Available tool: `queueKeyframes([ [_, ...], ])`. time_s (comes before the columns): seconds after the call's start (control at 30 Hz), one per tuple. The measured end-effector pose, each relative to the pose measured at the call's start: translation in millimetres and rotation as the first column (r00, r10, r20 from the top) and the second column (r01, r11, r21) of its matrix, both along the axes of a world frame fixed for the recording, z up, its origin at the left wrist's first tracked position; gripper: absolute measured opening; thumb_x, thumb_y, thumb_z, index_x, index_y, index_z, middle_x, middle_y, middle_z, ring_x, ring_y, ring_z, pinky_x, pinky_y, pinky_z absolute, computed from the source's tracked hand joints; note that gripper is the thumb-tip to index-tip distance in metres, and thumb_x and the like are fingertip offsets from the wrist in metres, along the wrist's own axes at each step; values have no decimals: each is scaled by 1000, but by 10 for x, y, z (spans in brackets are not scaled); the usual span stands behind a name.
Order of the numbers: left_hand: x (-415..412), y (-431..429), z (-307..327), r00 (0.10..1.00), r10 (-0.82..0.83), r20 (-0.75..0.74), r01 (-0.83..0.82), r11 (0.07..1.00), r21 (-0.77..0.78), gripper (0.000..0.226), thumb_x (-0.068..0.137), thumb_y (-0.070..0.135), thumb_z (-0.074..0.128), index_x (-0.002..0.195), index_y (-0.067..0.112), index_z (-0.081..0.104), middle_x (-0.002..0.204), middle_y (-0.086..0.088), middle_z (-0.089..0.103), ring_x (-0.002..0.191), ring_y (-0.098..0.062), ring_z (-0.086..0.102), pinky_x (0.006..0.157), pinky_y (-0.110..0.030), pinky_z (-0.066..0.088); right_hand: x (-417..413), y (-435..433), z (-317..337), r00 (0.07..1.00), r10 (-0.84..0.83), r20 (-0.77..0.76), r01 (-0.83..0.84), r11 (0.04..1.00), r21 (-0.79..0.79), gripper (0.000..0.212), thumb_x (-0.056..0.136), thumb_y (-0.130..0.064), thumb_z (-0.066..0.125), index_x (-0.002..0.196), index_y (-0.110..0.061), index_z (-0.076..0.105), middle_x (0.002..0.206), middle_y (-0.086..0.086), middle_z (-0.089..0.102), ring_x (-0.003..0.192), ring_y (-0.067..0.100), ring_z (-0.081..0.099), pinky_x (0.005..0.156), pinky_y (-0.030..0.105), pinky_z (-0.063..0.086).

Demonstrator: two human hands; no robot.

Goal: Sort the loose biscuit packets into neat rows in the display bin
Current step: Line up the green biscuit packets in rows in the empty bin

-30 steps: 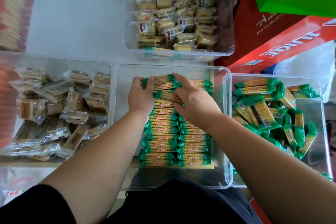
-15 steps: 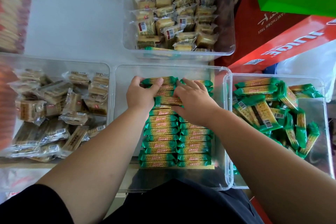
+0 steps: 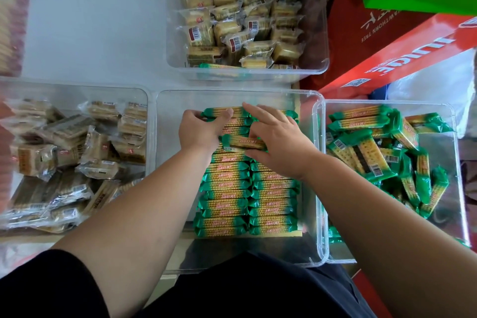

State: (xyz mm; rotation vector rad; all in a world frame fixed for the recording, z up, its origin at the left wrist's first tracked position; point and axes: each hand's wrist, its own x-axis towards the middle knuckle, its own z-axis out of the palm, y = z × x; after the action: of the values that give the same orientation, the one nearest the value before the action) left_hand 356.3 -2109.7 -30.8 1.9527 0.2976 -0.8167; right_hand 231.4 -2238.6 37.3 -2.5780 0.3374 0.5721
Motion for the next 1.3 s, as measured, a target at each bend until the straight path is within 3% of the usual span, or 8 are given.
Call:
queueKeyframes([
  [0.3, -35, 33, -8, 951, -277, 139, 245, 947, 208, 68, 75, 78, 67, 107, 20, 53, 101, -1, 66, 87, -23, 68, 76, -43, 59, 123, -73, 22, 955, 128, -268, -164, 979, -119, 41, 95, -57, 53, 125, -29, 56, 168, -13, -7, 153, 27, 4, 118, 54, 16],
  [0.4, -34, 78, -30, 971, -197, 134, 177, 974, 143, 48, 95, 62, 56, 103, 15, 59, 92, -1, 66, 86, -23, 67, 71, -37, 52, 128, -87, 18, 945, 142, -296, -185, 975, -123, 44, 96, -58, 51, 129, -30, 56, 168, -13, -9, 153, 27, 4, 117, 55, 17],
  [0.6, -13, 51, -11, 990, -90, 108, 81, 993, 83, 31, 100, 45, 60, 106, 15, 57, 93, 1, 67, 83, -21, 68, 72, -37, 57, 119, -59, -13, 947, 137, -291, -181, 975, -131, 45, 97, -56, 48, 132, -27, 54, 168, -13, -11, 153, 28, 3, 118, 56, 17],
  [0.73, -12, 50, 17, 980, -154, 130, 135, 981, 140, 32, 102, 47, 56, 109, 16, 53, 94, -1, 66, 76, -15, 65, 59, -28, 46, 79, -36, -51, 965, 112, -237, -146, 981, -129, 47, 98, -57, 47, 133, -27, 55, 168, -13, -5, 153, 25, 5, 118, 55, 19],
  [0.83, -65, 108, 35, 972, -191, 133, 173, 975, 140, 36, 102, 52, 51, 114, 18, 51, 101, -3, 67, 81, -18, 66, 63, -33, 52, -33, -50, -24, 991, 25, -131, -48, 984, -173, 46, 96, -59, 50, 126, -27, 62, 165, -6, 24, 150, 22, 18, 117, 49, 19],
  [0.97, -254, 290, 103, 946, -276, 173, 251, 956, 154, 50, 93, 55, 62, 129, 22, 50, 117, -5, 65, 99, -25, 67, 87, -47, 59, -218, -14, 75, 992, -4, 125, 49, 933, -358, 29, 89, -47, 63, 102, -24, 74, 112, -2, 62, 119, 27, 44, 103, 42, 25],
  [1.13, -591, 580, 197, 931, -353, -91, 365, 904, 221, 84, 79, 78, 56, 146, 33, 32, 140, -5, 52, 119, -32, 59, 97, -53, 53, -319, -120, 136, 971, 6, 238, 140, 796, -589, 10, 81, -27, 74, 87, -19, 74, 93, -1, 66, 108, 35, 50, 92, 48, 26],
  [1.3, -780, 820, 178, 921, -314, -231, 361, 912, 198, 83, 87, 77, 51, 151, 30, 28, 149, -7, 47, 126, -31, 55, 98, -42, 48, -282, -270, 122, 963, 16, 270, 154, 788, -596, 15, 79, -26, 77, 87, -15, 70, 82, 0, 71, 104, 34, 53, 88, 44, 24],
])
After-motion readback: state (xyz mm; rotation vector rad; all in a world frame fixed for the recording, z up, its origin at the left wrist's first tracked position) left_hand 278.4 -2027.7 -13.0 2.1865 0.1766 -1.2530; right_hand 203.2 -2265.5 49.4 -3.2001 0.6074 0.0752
